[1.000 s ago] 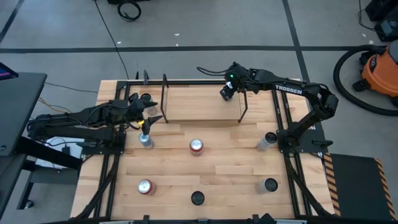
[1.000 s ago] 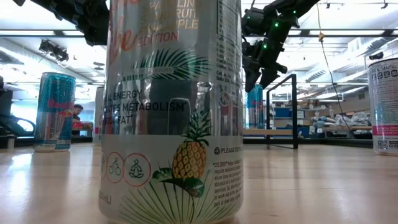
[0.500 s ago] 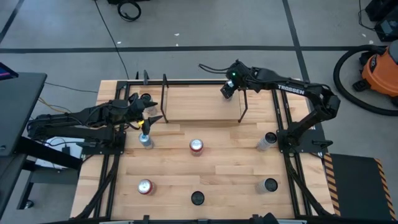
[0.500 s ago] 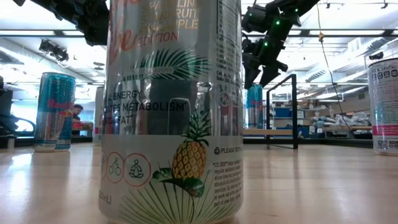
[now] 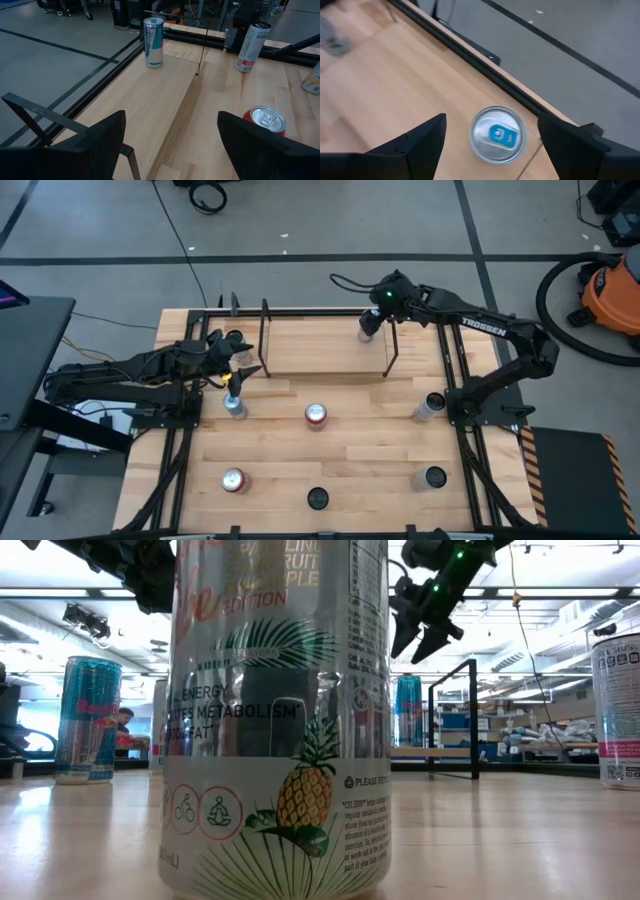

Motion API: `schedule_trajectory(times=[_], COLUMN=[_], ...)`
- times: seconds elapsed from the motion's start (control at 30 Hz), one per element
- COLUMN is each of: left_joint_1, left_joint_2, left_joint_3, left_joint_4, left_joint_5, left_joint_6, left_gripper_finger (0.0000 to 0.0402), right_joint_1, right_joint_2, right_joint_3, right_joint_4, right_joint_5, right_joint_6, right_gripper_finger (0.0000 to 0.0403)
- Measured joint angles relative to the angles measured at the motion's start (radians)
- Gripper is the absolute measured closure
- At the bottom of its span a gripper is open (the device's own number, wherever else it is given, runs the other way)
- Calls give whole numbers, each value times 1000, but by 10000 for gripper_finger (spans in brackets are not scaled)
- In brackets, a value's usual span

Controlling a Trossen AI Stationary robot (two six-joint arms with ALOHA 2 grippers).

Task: Place canned beverage on shelf
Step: Put the top orange soda can on the shelf

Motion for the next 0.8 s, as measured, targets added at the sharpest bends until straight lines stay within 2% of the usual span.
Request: schedule_trajectory(times=[0.33,0.63,0.8], left_joint_1=[0,0,0], left_joint_2=[0,0,0], left_joint_3=[0,0,0], left_joint_4=[2,2,3], left_joint_5=[0,0,0], left_joint_6=[-2,-3,-3], left_gripper_finger=[83,83,83], right_joint_1=[0,9,39], right_joint_2=[-46,-46,-46], right_joint_3=[0,0,0], right_joint_4=[0,13,10], right_joint_5=[-145,-153,-153], right_joint_6=[0,85,66], right_gripper_finger=[80,80,80])
